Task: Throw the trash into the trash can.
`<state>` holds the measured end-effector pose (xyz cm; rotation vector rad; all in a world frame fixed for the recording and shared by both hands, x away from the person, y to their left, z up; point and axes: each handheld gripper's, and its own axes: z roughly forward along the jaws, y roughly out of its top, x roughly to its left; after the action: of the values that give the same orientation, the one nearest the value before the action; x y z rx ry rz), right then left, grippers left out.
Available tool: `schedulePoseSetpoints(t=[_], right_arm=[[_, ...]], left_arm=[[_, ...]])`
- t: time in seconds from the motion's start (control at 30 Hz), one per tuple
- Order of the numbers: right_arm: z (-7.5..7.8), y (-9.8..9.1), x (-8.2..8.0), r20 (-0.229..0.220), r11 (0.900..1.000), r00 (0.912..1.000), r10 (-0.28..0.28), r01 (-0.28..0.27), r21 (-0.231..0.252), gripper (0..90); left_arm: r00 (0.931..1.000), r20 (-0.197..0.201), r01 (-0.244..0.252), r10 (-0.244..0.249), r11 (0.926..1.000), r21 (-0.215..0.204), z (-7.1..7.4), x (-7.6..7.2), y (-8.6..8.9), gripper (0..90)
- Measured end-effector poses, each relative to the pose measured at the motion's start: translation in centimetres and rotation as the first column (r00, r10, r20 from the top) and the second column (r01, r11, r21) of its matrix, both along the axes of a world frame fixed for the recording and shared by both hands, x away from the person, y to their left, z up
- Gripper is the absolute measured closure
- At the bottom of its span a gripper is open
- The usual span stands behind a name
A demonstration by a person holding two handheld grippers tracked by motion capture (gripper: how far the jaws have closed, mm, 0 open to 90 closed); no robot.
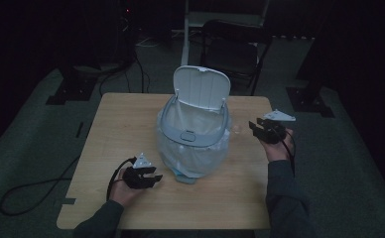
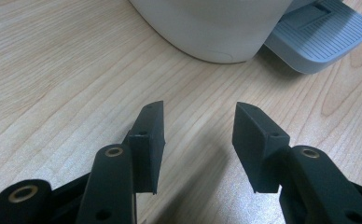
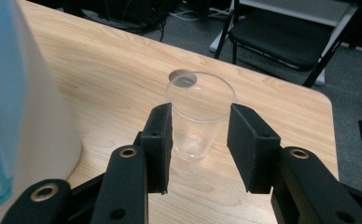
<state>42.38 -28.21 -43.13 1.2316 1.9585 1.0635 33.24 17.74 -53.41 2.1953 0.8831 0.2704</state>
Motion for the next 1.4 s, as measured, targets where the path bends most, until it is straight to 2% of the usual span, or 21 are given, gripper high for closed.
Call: schedulePoseSetpoints(t=[0.53,0.67,0.93,1.2,1.4], right_arm=[[-2.1,-0.6,2.4,-0.06,0.9972,0.9964,-0.06,0.063,0.04,59.4],[-2.3,-0.7,2.7,-0.057,0.995,0.9955,-0.075,0.079,0.061,59.4],[-2.4,0.0,4.0,-0.065,0.9939,0.9944,-0.083,0.088,0.067,58.0],[-3.4,0.3,5.6,-0.092,0.9894,0.9888,-0.118,0.125,0.075,56.8],[-3.7,0.3,6.4,-0.102,0.9832,0.9843,-0.144,0.154,0.097,56.6]], left_arm=[[1.0,0.001,-0.003,0.003,1.0,-0.003,0.0,0.0,0.0,54.9],[1.0,0.0,-0.001,0.001,1.0,-0.001,0.0,0.0,0.0,54.8],[1.0,0.001,-0.003,0.003,1.0,-0.001,0.0,0.0,0.1,54.8],[1.0,0.0,-0.002,0.002,1.0,-0.001,0.0,0.0,0.1,54.9],[1.0,0.0,-0.002,0.002,1.0,0.0,0.0,0.0,0.1,54.9]])
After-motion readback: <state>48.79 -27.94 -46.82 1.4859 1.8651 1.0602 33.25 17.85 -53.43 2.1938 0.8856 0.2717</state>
